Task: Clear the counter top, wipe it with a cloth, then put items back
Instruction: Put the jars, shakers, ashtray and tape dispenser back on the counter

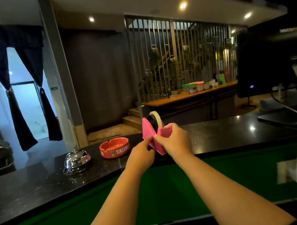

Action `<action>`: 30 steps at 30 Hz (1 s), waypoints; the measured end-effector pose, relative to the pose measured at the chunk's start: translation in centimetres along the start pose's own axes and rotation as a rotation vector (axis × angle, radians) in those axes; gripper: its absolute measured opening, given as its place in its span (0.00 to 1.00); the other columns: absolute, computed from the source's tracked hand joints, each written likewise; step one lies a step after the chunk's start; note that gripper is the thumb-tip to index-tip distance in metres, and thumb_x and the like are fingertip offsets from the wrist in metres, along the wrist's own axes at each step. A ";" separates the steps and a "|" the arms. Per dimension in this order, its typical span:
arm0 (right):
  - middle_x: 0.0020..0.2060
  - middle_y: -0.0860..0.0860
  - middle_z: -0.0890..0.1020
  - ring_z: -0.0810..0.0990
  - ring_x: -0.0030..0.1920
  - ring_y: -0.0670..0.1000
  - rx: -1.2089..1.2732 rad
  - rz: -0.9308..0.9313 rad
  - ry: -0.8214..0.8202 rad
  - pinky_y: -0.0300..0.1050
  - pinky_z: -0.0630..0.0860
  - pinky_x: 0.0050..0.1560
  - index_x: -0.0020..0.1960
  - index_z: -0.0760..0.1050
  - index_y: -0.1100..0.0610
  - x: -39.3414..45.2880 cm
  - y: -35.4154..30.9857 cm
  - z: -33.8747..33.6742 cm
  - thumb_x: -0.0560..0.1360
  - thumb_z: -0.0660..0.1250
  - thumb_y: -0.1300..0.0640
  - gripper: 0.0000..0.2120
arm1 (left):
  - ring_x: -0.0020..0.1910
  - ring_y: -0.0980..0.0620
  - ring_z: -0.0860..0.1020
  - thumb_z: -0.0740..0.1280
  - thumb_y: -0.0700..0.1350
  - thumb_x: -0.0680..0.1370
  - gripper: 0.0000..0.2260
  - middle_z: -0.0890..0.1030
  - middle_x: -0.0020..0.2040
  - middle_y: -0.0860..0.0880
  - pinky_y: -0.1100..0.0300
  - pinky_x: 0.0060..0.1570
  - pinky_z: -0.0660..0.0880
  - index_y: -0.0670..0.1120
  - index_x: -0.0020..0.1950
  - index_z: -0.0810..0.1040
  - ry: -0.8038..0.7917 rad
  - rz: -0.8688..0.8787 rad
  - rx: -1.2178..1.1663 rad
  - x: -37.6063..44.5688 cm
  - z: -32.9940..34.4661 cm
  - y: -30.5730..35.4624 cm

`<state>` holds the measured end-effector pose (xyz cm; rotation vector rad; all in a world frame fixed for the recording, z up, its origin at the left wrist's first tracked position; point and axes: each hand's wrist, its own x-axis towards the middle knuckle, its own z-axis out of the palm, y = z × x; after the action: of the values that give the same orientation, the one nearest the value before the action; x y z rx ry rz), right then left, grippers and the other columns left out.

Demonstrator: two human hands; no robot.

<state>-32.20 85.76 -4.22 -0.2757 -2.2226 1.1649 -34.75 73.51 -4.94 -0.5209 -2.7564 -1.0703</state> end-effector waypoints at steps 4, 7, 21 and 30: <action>0.54 0.51 0.82 0.81 0.52 0.53 -0.013 -0.011 -0.003 0.42 0.73 0.42 0.59 0.74 0.53 0.9 0.5 1.6 0.72 0.71 0.45 0.20 | 0.52 0.47 0.79 0.59 0.44 0.78 0.18 0.78 0.63 0.47 0.50 0.53 0.77 0.53 0.68 0.72 0.004 0.011 0.203 0.3 0.5 -1.3; 0.58 0.52 0.80 0.80 0.56 0.55 -0.030 0.001 -0.036 0.45 0.76 0.47 0.64 0.72 0.55 1.4 0.3 2.2 0.72 0.71 0.44 0.25 | 0.61 0.48 0.75 0.57 0.50 0.81 0.16 0.75 0.67 0.50 0.50 0.60 0.74 0.52 0.66 0.75 0.038 0.054 0.352 -0.1 0.6 -2.3; 0.62 0.51 0.73 0.71 0.64 0.50 0.064 -0.283 0.068 0.35 0.66 0.60 0.67 0.73 0.56 -9.5 -0.9 5.9 0.77 0.66 0.56 0.19 | 0.55 0.47 0.75 0.62 0.48 0.77 0.12 0.80 0.55 0.49 0.51 0.51 0.74 0.49 0.58 0.78 0.472 0.052 0.447 -8.3 -5.6 -8.6; 0.70 0.54 0.71 0.70 0.70 0.53 0.085 -0.270 -0.504 0.49 0.68 0.68 0.73 0.65 0.56 -7.2 -9.8 13.3 0.74 0.70 0.50 0.30 | 0.65 0.44 0.71 0.54 0.57 0.80 0.21 0.73 0.67 0.46 0.46 0.63 0.67 0.49 0.67 0.74 0.450 -0.303 0.665 -11.9 -12.3 -15.6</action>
<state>-33.53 67.78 -5.07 0.3859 -2.5199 1.2732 -29.31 51.24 -8.66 0.2083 -2.5853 -0.2051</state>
